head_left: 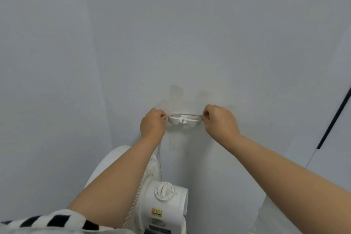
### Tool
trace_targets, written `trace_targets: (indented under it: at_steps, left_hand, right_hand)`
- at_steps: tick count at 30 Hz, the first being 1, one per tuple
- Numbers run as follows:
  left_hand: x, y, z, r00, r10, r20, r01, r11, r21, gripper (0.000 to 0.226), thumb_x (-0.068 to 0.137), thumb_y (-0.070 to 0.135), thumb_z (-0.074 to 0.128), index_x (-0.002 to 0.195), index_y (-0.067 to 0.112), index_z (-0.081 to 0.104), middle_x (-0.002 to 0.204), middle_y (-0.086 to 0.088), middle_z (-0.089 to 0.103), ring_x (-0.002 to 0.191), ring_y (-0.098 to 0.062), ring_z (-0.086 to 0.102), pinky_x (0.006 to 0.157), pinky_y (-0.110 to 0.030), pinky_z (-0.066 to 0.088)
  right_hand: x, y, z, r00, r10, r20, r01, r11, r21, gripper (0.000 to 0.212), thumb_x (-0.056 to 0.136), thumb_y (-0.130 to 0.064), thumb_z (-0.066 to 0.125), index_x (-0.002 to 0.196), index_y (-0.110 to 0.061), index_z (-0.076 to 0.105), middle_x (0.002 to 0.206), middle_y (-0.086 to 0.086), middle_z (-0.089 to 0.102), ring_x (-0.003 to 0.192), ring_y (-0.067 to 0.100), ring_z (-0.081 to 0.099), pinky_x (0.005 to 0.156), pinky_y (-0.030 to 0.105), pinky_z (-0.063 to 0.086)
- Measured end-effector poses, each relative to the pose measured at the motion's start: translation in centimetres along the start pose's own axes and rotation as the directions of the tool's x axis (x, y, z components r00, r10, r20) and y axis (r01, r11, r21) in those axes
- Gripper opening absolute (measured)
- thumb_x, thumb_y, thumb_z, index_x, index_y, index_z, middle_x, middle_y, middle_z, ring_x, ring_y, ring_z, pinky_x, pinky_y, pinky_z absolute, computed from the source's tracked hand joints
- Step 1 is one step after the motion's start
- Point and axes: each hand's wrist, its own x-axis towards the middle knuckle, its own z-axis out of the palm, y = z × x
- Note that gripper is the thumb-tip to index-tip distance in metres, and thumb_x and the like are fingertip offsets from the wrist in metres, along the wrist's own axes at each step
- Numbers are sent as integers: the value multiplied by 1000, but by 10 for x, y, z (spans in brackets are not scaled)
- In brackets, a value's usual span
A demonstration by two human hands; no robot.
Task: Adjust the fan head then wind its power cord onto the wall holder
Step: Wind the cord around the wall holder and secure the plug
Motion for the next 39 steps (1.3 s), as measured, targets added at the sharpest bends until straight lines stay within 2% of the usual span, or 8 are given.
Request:
trace_targets:
  at_steps: [5,8,13,15,18,26,34,39]
  left_hand:
    - [6,-1,11,982,-186,30,183,904,-386,14,82,9,63,70,11,69,68,-5,67,71,-22,63,67,-28,47]
    - [-2,3,17,954,-300,7,268,842,-469,14,83,12,63,72,9,70,69,-6,66,66,-18,57,58,-23,40]
    - [-23,-1,42,921,-379,85,339,677,-653,26,79,20,53,54,17,61,67,-14,65,71,-32,62,72,-36,51]
    - [-25,-4,48,911,-395,116,346,583,-735,27,75,19,53,49,22,60,64,-9,64,71,-27,63,76,-39,53]
    - [-31,0,49,909,-384,160,349,494,-796,13,70,19,54,59,15,59,66,-8,56,71,-16,51,73,-33,45]
    - [-41,1,53,942,-292,167,291,454,-842,29,87,0,49,77,18,69,79,2,68,83,-18,62,82,-34,50]
    - [-39,-3,47,922,-259,288,351,246,-903,25,89,0,44,95,-1,68,86,-8,71,82,-17,70,77,-25,55]
    - [-46,-2,44,911,-223,345,383,155,-911,24,91,4,43,101,0,65,96,-10,70,95,-20,68,83,-27,54]
  right_hand:
    - [-6,9,14,996,44,-72,-48,998,-51,19,93,-24,50,92,-7,59,95,8,64,82,32,58,64,34,40]
    - [-15,10,21,988,124,-97,-127,992,-22,21,93,-29,52,91,-9,59,91,7,66,81,31,58,61,31,34]
    - [-33,12,38,977,201,-77,-198,979,39,27,92,-35,54,86,-10,60,85,7,68,79,31,60,59,31,35]
    - [-35,12,45,974,223,-45,-219,972,84,27,91,-35,56,86,-9,61,83,7,68,80,31,60,60,32,37]
    - [-37,11,55,966,258,-2,-254,955,153,25,90,-33,58,84,-9,62,81,7,68,79,30,61,62,32,40]
    - [-35,8,85,923,342,175,-384,810,443,19,88,-22,60,79,-8,67,73,4,68,74,24,63,68,31,47]
    - [-39,7,98,929,247,275,-367,718,592,8,88,-15,61,84,-11,66,75,-3,64,70,9,58,57,8,39]
    - [-45,4,106,929,233,286,-367,664,651,17,88,-16,62,72,-16,62,67,-8,60,64,5,54,65,18,40]
